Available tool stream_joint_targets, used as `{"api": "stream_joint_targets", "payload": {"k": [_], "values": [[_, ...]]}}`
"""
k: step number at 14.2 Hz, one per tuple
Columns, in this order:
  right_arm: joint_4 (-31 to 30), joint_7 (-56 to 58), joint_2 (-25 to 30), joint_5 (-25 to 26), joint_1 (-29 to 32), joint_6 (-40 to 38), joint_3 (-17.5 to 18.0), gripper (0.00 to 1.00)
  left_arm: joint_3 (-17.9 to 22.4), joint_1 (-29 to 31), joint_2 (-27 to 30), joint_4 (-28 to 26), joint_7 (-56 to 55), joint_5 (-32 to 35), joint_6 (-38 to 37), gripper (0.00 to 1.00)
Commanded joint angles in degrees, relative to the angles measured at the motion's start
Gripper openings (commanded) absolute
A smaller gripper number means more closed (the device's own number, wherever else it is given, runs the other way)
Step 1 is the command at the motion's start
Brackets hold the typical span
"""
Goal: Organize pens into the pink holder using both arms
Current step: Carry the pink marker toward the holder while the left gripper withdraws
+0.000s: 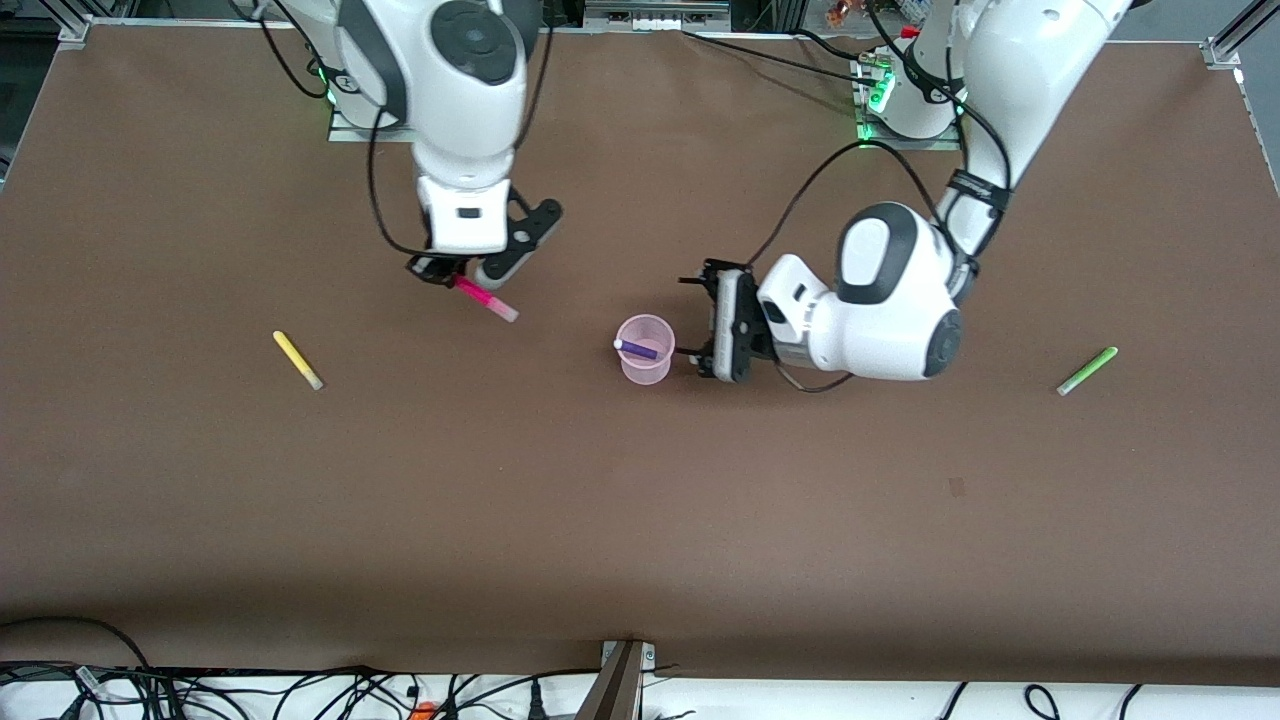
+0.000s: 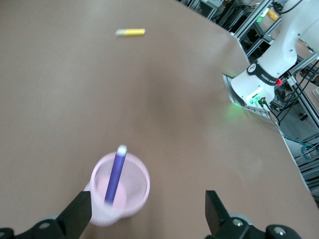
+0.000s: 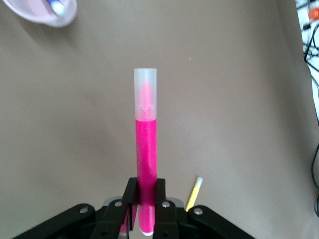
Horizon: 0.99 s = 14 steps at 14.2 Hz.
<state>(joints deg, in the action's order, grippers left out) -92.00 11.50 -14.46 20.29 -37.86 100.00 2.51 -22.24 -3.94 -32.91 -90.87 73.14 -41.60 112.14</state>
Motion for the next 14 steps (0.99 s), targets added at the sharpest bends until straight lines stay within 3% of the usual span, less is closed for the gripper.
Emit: {"api": "stream_joint_targets", "payload": {"k": [1,4,7,10,12,14], "values": [[7.08,-4.19,-5.82,3.16,-4.84,-1.91,-0.76,0.00,-0.26,5.16,1.44,-0.01,-6.68,7.64,-5.60,1.00],[12.09,-7.70,-12.23,9.40,-10.64,-1.91,-0.84,0.00,-0.35,10.09,4.43,1.13,-15.02,23.10,-9.82,1.00],[15.88,-9.83,-17.78,14.23,-13.46,-1.91,-1.02,0.00,-0.26,10.88,5.31,7.26,-23.36,38.22,-18.42,1.00],[17.80,-9.83,-22.43,23.28,-18.56,-4.18,-2.07,0.00,-0.26,10.97,5.49,14.56,-34.08,45.71,-32.19,1.00],[20.88,-9.22,-25.34,24.09,-19.36,-6.57,-2.42,0.00,-0.35,10.80,5.58,19.75,-40.68,51.51,-41.17,1.00],[21.07,-7.99,-26.66,25.14,-19.45,-6.40,-2.34,0.00,-0.43,10.80,6.27,21.70,-50.76,51.88,-46.55,1.00]]}}
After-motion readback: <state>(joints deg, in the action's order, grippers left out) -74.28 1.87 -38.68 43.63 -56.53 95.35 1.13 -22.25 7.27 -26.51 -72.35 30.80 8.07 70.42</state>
